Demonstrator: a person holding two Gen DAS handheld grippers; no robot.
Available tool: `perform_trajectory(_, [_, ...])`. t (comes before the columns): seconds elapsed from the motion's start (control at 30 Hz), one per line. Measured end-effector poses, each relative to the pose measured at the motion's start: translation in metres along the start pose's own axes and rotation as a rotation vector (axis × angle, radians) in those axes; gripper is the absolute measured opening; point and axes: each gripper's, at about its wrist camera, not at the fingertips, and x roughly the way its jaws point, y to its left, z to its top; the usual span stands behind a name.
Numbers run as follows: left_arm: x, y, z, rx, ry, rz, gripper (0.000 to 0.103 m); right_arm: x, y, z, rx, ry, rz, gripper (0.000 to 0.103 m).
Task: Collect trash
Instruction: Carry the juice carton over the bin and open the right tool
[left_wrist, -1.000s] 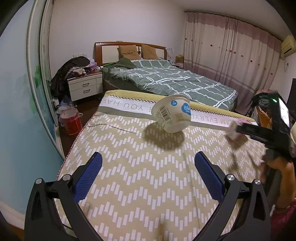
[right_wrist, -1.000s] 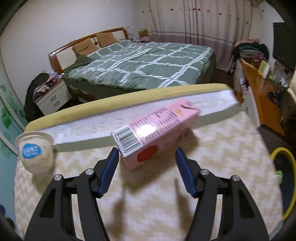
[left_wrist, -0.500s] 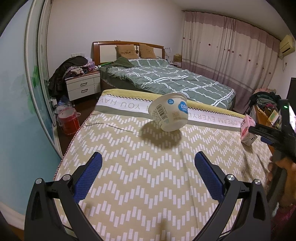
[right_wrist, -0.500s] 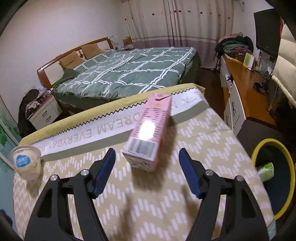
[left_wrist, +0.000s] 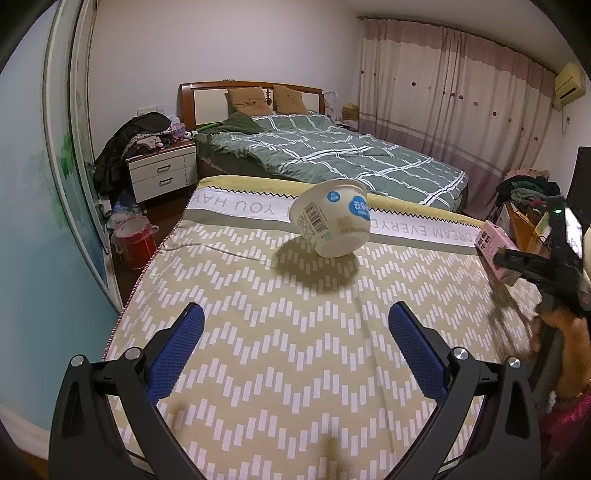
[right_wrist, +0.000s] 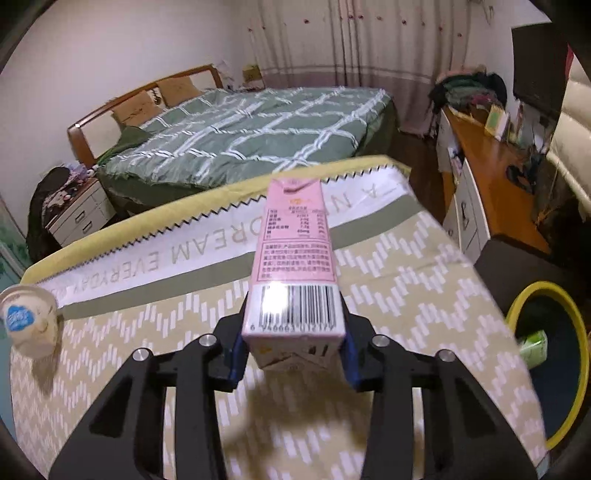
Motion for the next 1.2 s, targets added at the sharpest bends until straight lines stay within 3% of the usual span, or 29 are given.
perform_trajectory(0.23, [0.0,-0.003,0.0,0.016,-0.003,-0.001,0.098,-0.053,-0.031,-0.018,0.0,-0.043,0.058,0.039])
perform_trajectory(0.53, [0.0,-0.005,-0.001,0.029,0.0,0.003,0.098,-0.109,-0.107,-0.047,0.11,-0.11,0.018,0.039])
perform_trajectory(0.67, [0.001,-0.008,-0.002,0.04,0.001,0.009,0.098,-0.127,-0.15,-0.054,0.185,-0.142,-0.042,0.039])
perform_trajectory(0.9, [0.003,-0.01,-0.003,0.055,0.006,0.016,0.098,-0.132,-0.213,-0.064,0.31,-0.144,-0.15,0.039])
perform_trajectory(1.2, [0.005,-0.012,-0.004,0.062,0.012,0.019,0.098,-0.114,-0.243,-0.076,0.37,-0.091,-0.248,0.04])
